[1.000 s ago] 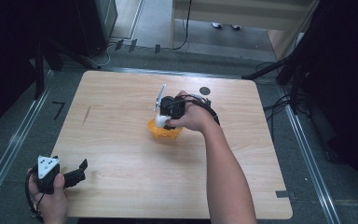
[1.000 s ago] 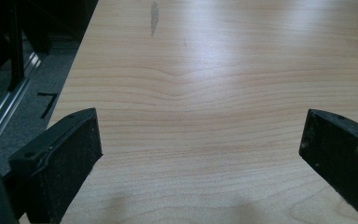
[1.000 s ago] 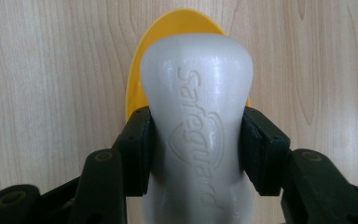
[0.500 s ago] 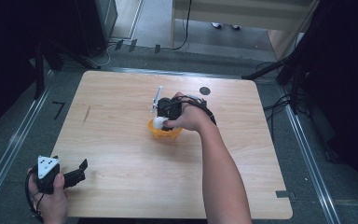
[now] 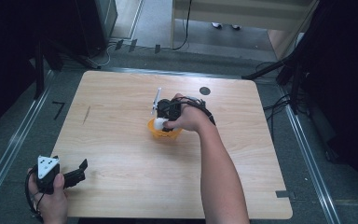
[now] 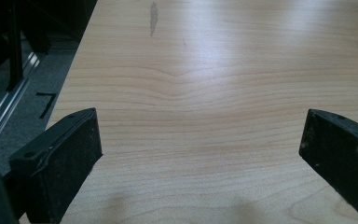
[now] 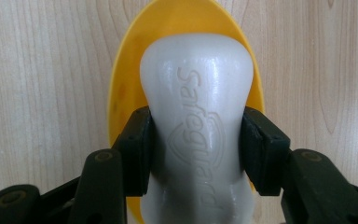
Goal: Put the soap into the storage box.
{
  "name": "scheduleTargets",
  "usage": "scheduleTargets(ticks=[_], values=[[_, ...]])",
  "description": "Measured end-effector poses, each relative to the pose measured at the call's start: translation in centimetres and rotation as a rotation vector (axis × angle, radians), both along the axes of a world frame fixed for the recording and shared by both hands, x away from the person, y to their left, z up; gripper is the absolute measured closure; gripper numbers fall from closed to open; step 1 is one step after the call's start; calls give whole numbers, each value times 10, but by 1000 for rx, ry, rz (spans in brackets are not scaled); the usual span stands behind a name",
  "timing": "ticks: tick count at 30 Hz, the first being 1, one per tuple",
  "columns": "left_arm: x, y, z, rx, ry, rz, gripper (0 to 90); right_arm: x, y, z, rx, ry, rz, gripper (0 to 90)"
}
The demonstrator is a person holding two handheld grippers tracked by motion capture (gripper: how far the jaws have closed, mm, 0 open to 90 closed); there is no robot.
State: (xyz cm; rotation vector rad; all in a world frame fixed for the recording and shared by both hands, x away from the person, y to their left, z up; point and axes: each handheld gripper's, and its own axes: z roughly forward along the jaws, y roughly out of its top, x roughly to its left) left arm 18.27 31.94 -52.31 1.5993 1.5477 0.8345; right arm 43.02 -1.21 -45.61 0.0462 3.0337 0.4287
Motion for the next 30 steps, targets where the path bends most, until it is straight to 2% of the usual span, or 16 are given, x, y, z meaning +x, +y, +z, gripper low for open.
scheduleTargets(ticks=[9, 11, 13, 15, 19, 24, 25, 30], values=[[0, 0, 0, -1, -3, 0, 0, 2, 1, -5, -9, 11, -5, 511], [0, 0, 0, 0, -2, -1, 0, 2, 0, -5, -16, -2, -11, 507], [0, 0, 0, -1, -1, 1, 0, 3, -1, -5, -8, 22, -25, 455], [0, 0, 0, 0, -1, 0, 0, 3, -3, -2, 12, 16, -32, 430], [0, 0, 0, 0, 1, 0, 0, 2, -7, 2, 8, 23, -35, 449], [0, 0, 0, 1, 1, 0, 0, 1, -13, 8, 34, 22, -46, 457], [0, 0, 0, 2, 1, 0, 0, 1, -14, 9, 45, 18, -30, 457], [0, -1, 0, 6, 3, -1, 0, -2, -20, 16, 57, 15, -39, 452]])
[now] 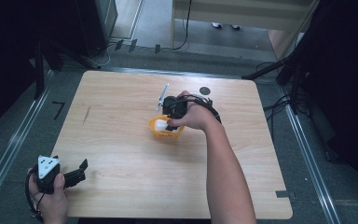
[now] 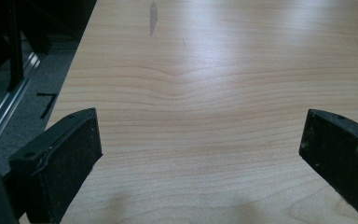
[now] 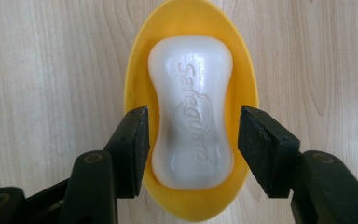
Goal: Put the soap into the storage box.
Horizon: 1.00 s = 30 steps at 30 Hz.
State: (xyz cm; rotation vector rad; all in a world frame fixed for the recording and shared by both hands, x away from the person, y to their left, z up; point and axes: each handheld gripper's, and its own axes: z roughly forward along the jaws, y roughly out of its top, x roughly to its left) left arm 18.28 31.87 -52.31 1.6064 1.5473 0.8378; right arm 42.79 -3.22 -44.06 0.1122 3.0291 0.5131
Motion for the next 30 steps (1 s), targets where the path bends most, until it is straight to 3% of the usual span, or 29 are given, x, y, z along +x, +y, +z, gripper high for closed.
scheduleTargets(ticks=[16, 30], values=[[0, -1, 0, 10, 2, -3, 0, -16, -38, 7, 22, -1, -54, 439], [0, -1, 0, 12, 5, -3, 0, -33, -72, -5, 35, 17, -102, 434]])
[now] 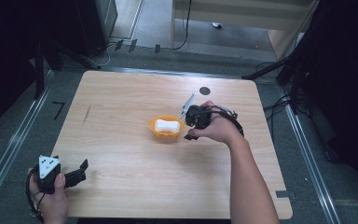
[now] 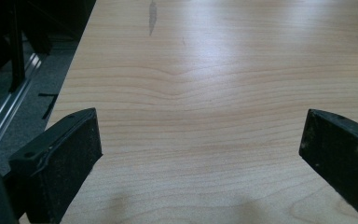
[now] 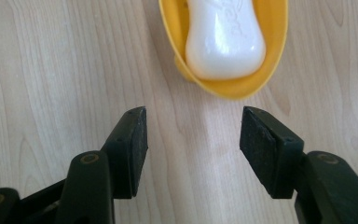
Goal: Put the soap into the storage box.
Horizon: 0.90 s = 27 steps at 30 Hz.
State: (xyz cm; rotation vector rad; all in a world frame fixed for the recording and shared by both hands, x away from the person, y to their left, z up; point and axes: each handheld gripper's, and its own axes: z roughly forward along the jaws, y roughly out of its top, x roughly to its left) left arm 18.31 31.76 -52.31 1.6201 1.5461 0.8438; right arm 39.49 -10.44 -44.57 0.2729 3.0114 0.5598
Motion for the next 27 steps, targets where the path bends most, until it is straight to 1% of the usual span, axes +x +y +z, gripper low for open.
scheduleTargets(ticks=[1, 2, 4, 5, 7, 9, 11, 13, 14, 16, 17, 21, 24, 27], values=[[0, 0, 0, 1, -1, 0, 0, -2, -3, -1, -2, 6, -8, 433], [0, 0, 0, 1, -2, 0, 0, -3, -5, -2, 4, 1, -5, 433], [0, 0, 0, -1, 0, 0, 0, -6, -11, -2, 2, 5, -25, 428], [0, 0, 0, -1, -2, 1, 0, -7, -14, -4, 11, -4, -25, 420], [0, 0, 0, -1, -1, 0, 0, -12, -19, -5, 16, 1, -45, 412], [0, 0, 0, 0, -1, 0, 0, -15, -25, -8, 22, -9, -56, 407], [0, 0, 0, -1, 0, 1, 0, -19, -31, -11, 30, 4, -71, 404], [0, 0, 0, -2, -3, 0, 0, -23, -37, -15, 42, 6, -93, 388], [0, 0, 0, -3, -3, 1, 0, -25, -39, -17, 48, 6, -95, 385], [0, 0, 0, -5, -4, 0, 0, -30, -44, -21, 49, 8, -118, 362], [0, 0, 0, -5, -4, 0, 0, -32, -47, -22, 55, 0, -119, 356], [0, 0, 0, -1, -3, -1, 0, -40, -57, -27, 75, -4, -160, 319], [0, 0, 0, -4, -4, 0, 0, -46, -65, -29, 100, -23, -188, 282], [0, 0, 0, -2, -4, 0, 0, -52, -72, -30, 109, -40, -220, 236]])
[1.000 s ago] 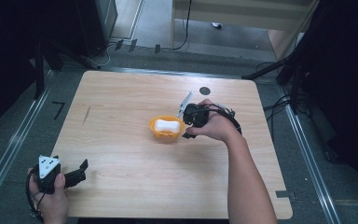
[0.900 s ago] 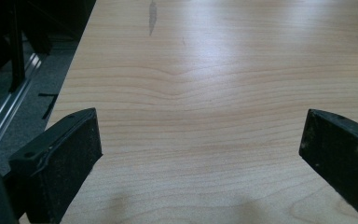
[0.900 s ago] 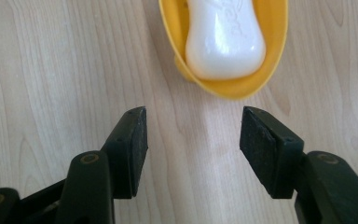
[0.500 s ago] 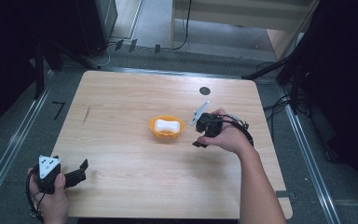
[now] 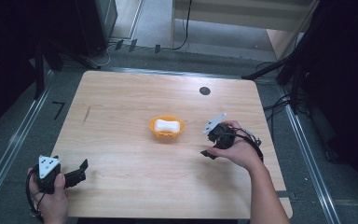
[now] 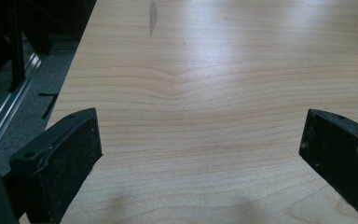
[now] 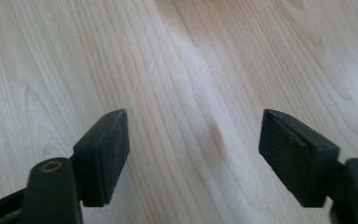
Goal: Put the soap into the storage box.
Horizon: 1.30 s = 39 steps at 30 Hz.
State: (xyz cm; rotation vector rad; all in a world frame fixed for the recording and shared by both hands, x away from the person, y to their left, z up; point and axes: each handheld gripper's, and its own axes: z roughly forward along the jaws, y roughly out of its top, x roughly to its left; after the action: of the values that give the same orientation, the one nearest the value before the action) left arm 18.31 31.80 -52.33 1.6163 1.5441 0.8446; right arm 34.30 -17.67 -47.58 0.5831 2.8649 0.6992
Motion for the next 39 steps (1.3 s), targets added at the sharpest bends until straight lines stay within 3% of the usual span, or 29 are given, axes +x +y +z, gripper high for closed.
scheduleTargets(ticks=[14, 24, 39], values=[[0, -1, 0, 5, -1, 1, 0, -32, -42, -6, 62, -34, -141, 130], [0, -1, 0, 9, 0, -1, 0, -52, -68, -14, 89, -33, -194, 30], [0, -2, 0, 17, -3, -2, 0, -81, -107, -31, 135, -54, -293, 4]])
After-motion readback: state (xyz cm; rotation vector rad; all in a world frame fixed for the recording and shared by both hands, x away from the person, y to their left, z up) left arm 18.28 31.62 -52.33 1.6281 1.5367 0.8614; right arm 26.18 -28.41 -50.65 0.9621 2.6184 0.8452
